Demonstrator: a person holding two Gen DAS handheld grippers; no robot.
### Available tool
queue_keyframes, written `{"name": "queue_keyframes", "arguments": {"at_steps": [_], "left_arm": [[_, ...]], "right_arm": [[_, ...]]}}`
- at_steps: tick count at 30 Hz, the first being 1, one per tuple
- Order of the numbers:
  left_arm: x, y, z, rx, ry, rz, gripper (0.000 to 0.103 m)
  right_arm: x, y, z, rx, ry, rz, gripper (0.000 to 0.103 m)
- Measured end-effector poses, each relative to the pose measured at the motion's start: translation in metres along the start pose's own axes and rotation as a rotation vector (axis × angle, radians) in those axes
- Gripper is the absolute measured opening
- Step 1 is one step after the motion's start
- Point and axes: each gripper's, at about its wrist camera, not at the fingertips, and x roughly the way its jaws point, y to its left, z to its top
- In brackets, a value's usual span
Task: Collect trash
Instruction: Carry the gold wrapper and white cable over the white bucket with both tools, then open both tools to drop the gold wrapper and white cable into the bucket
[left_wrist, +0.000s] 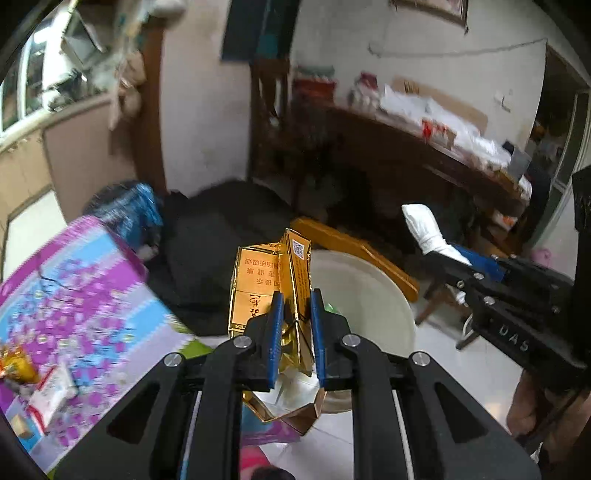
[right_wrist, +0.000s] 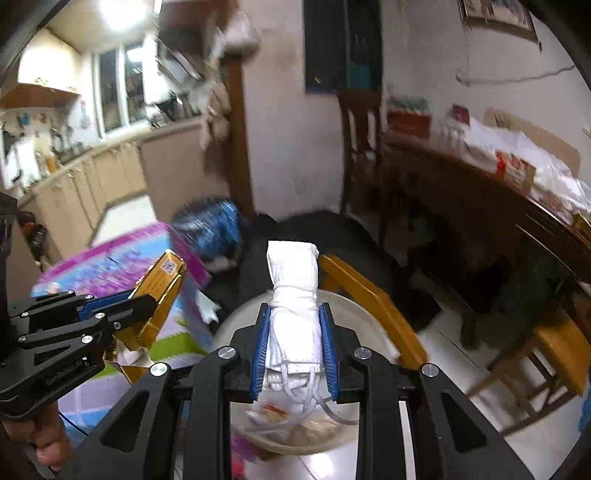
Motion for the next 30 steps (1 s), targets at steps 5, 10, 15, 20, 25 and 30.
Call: {"name": "queue_keyframes", "arguments": {"at_steps": [5, 10, 15, 20, 25, 30], "left_arm": [[0.046, -0.007, 0.005, -0.024, 0.098, -0.019, 0.013], [0.073, -0.011, 0.005, -0.041, 0.145, -0.009, 0.013], [0.093, -0.005, 0.003, -0.056, 0.177, 0.007, 0.013], [0.103, -0.008, 0.006, -0.062, 0.191, 0.009, 0.014], [0.106, -0.006, 0.008, -0.067, 0.193, 0.016, 0.016], [0.110, -0.008, 0.006, -0.055, 0.208, 0.029, 0.021]], "right_arm": [[0.053, -0.032, -0.001, 0.052, 0.138, 0.023, 0.027], [0.092, -0.060, -0.023, 0.094, 0.210, 0.028, 0.027], [0.108, -0.055, -0.035, 0.094, 0.225, 0.031, 0.027], [0.119, -0.047, -0.036, 0.088, 0.229, 0.035, 0.027], [0.122, -0.043, -0.035, 0.087, 0.231, 0.036, 0.027], [0.123, -0.048, -0.036, 0.103, 0.221, 0.037, 0.028]]}}
